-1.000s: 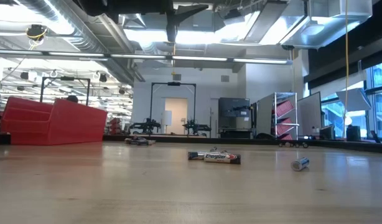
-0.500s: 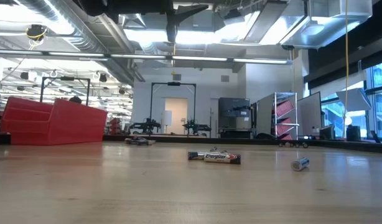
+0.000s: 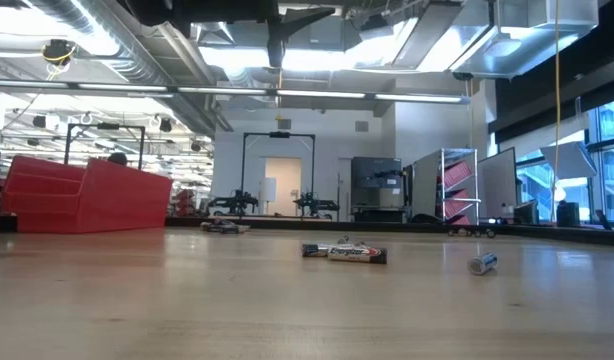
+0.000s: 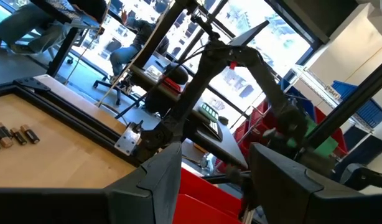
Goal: Sort batteries
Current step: Put the large black battery into the blue bin
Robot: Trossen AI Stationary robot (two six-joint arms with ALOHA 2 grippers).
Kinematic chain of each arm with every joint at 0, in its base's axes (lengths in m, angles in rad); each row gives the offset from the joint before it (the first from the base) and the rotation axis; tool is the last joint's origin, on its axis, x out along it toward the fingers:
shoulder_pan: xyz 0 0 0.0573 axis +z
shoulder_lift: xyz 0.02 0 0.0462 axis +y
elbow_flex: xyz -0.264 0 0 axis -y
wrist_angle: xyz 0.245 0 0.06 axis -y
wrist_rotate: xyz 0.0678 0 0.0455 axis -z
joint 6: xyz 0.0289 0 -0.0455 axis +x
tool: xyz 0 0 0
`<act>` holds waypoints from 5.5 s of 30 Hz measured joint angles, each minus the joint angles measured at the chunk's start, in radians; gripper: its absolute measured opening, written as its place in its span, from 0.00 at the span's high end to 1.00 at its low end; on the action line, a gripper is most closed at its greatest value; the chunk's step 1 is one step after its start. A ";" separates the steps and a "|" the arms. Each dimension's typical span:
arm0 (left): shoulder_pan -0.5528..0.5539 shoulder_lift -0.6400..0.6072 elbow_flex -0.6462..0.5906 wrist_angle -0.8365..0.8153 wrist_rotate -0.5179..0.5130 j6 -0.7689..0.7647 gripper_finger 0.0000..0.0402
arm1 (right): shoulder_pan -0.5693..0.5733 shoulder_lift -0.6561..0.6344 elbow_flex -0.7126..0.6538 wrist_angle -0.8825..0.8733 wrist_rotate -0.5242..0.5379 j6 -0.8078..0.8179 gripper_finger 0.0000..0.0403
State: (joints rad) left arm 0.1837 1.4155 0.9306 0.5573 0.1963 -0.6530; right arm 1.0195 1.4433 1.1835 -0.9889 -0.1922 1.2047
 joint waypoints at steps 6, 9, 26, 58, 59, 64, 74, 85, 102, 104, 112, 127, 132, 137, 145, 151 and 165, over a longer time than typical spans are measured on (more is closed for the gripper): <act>-0.001 0.000 0.000 -0.001 0.000 0.063 0.56 | -0.082 -0.054 0.169 -0.235 0.389 0.077 0.81; -0.003 0.000 0.000 -0.001 0.000 0.086 0.56 | -0.171 -0.083 0.178 -0.294 0.600 0.151 0.81; -0.199 0.000 0.000 -0.124 -0.009 0.103 0.56 | -1.239 -0.426 -0.315 -0.003 0.536 -0.256 0.65; -0.256 0.000 0.000 -0.183 -0.132 -0.080 0.56 | -1.923 0.086 -0.393 0.363 0.408 -0.557 0.54; -0.256 0.000 0.000 -0.183 -0.132 -0.080 0.56 | -1.923 0.086 -0.393 0.364 0.405 -0.558 0.54; -0.254 0.000 0.000 -0.183 -0.132 -0.068 0.56 | -1.923 0.086 -0.393 0.379 0.321 -0.608 0.54; -0.253 0.000 0.000 -0.187 -0.130 -0.054 0.56 | -1.939 0.100 -0.371 0.367 0.306 -0.567 0.55; -0.269 -0.018 0.000 -0.265 -0.090 -0.077 0.56 | -1.935 0.126 -0.363 0.358 0.340 -0.563 0.84; -0.263 -0.055 0.000 -0.339 -0.091 -0.041 0.56 | -1.916 0.123 -0.347 0.226 0.160 -0.647 0.93; -0.256 -0.055 0.000 -0.339 -0.092 -0.036 0.56 | -1.892 0.123 -0.347 0.198 0.128 -0.661 0.93; -0.240 -0.055 0.000 -0.338 -0.094 -0.010 0.56 | -1.794 0.128 -0.353 0.180 0.120 -0.682 0.77; -0.240 -0.060 0.000 -0.362 -0.093 0.003 0.56 | -1.646 0.143 -0.427 0.270 0.154 -0.683 0.92; -0.196 -0.119 0.000 -0.475 -0.098 -0.026 0.56 | -1.511 0.106 -0.413 0.263 0.175 -0.684 0.92; -0.132 -0.198 0.000 -0.522 -0.143 0.014 0.56 | -1.350 -0.048 -0.391 0.409 0.050 -0.649 0.92; -0.064 -0.246 0.000 -0.494 -0.148 0.244 0.56 | -1.076 -0.188 -0.342 0.977 0.214 -0.622 0.92; -0.071 -0.230 0.000 -0.418 -0.147 0.300 0.54 | -0.951 -0.128 -0.208 1.183 0.355 -0.746 0.92; -0.131 -0.211 0.000 -0.134 -0.148 0.396 0.54 | -0.927 -0.012 0.026 1.165 0.358 -0.933 0.92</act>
State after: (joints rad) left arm 0.0530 1.2041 0.9310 0.4230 0.0481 -0.2571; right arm 0.0921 1.4314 1.2096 0.1757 0.1661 0.2719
